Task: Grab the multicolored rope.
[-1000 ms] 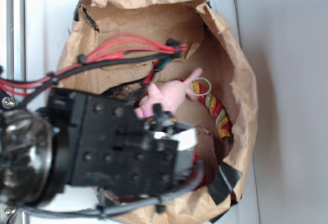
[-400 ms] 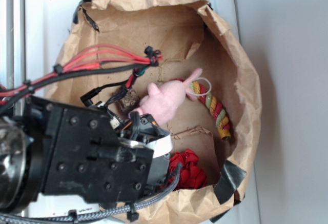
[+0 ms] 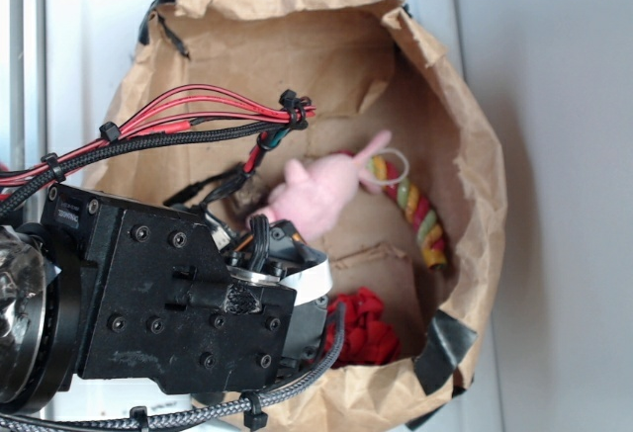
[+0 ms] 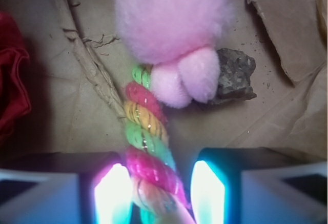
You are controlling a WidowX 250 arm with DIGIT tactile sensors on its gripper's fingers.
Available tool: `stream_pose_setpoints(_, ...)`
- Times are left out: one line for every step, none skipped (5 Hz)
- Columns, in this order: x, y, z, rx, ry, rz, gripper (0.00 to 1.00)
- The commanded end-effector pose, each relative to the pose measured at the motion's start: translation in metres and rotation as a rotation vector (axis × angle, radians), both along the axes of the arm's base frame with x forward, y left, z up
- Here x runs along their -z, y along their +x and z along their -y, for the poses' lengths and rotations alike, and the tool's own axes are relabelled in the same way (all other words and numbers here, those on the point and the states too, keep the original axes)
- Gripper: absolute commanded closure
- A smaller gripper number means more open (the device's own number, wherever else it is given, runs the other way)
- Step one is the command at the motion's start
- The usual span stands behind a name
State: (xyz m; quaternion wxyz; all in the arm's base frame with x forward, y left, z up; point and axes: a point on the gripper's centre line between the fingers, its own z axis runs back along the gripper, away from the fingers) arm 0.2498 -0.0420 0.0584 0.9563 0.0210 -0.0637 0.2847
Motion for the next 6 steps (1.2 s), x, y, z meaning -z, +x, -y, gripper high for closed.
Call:
stream_pose_setpoints(-0.015, 0.004, 0.005, 0.017, 0.002, 0.062, 1.00)
stream_pose_setpoints(-0.019, 0.004, 0.005, 0.000, -0.005, 0.078, 1.00)
stream_pose_setpoints(-0.031, 0.008, 0.001, -0.023, -0.011, 0.098, 1.00)
stream_pose_setpoints(-0.056, 0.038, -0.037, -0.036, -0.028, 0.089, 1.00)
stream_pose_setpoints(-0.083, 0.044, -0.053, -0.051, -0.014, 0.084, 1.00)
stream_pose_setpoints(-0.103, 0.048, -0.074, -0.019, -0.019, 0.032, 1.00)
